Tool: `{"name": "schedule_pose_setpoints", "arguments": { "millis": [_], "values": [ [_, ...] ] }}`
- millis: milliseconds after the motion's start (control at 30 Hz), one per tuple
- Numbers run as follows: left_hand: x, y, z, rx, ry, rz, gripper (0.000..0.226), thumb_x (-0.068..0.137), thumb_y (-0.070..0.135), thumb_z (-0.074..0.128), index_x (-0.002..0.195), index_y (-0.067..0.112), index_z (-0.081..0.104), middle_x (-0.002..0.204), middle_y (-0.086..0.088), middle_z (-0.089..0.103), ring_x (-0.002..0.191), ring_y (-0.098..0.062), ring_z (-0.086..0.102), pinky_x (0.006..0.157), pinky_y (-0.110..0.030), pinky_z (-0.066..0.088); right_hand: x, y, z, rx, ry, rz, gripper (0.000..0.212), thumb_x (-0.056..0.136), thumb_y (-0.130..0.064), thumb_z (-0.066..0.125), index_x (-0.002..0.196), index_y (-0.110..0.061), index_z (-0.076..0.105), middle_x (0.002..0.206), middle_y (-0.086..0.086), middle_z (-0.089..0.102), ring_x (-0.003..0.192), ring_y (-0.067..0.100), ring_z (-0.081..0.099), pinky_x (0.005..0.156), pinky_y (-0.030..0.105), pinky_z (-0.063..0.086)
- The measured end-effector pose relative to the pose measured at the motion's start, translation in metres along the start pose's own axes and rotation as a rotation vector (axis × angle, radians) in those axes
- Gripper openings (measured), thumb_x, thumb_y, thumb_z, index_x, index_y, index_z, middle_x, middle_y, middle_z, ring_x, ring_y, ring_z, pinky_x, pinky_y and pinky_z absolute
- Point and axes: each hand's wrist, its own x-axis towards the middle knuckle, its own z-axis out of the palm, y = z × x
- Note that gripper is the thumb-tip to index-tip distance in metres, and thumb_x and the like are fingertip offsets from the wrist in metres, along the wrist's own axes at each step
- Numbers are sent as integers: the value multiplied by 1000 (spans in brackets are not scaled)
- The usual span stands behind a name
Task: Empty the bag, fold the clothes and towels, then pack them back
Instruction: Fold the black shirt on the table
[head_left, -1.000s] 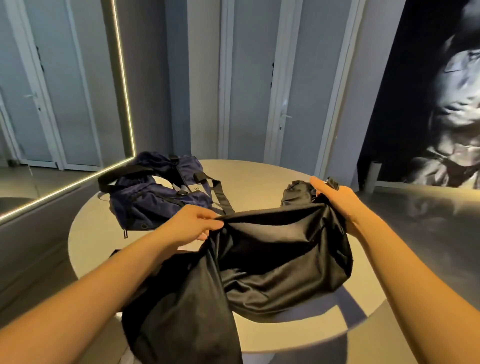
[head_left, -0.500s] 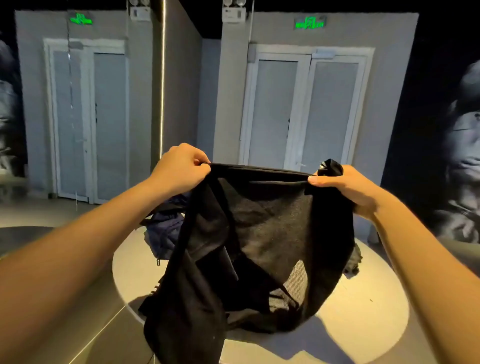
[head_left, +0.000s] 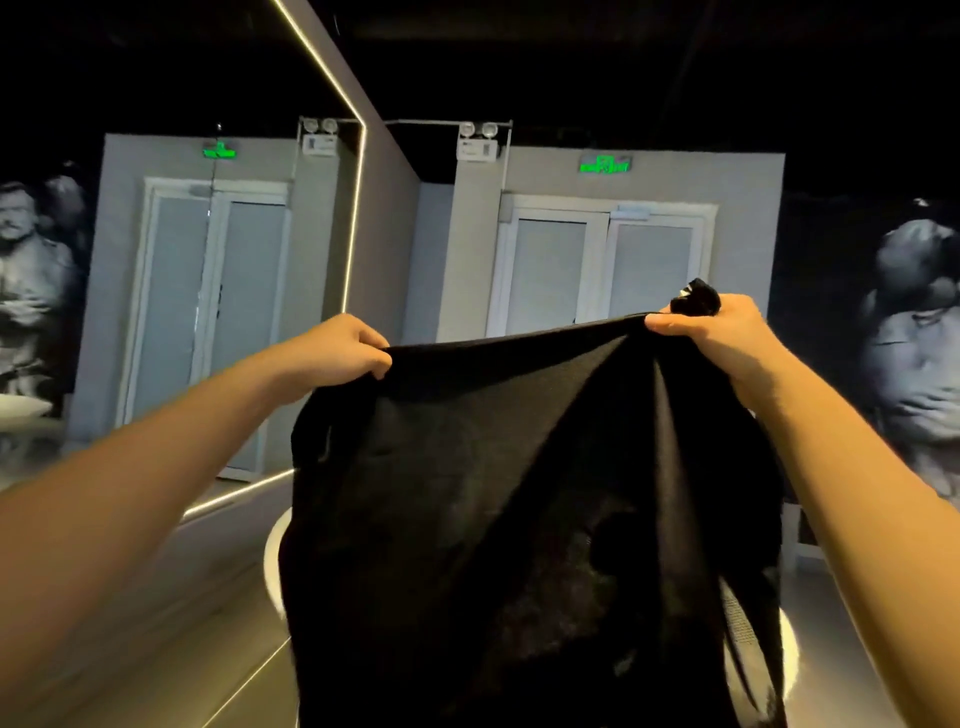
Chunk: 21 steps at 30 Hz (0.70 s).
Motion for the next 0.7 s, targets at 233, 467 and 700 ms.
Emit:
{"name": "schedule_pose_setpoints", "arguments": {
  "millis": [233,467,700],
  "values": [
    [-11,-33,11,-140,80,37,18,100,21,63,95,13,79,93,-15,75,95,-32,70,92,-45,54,-21,9,0,-56,-23,139,33,82,-17,83,107,0,70,92,10,70,87,25,71,69,30,55],
    [-8,-58,26,-319,263,10,21,105,20,55,102,12,74,87,-12,69,80,-25,63,68,-29,47,-36,25,-24,-257,-400,264,42,79,-21,83,113,-5,65,105,18,71,98,32,72,81,39,59],
    [14,-61,40,-287,320,28,26,103,21,58,98,1,74,89,-24,70,77,-25,59,70,-33,44,-28,50,-52,-226,-413,281,55,69,-28,90,112,-4,64,106,21,72,99,35,72,89,44,56]
  ]
}}
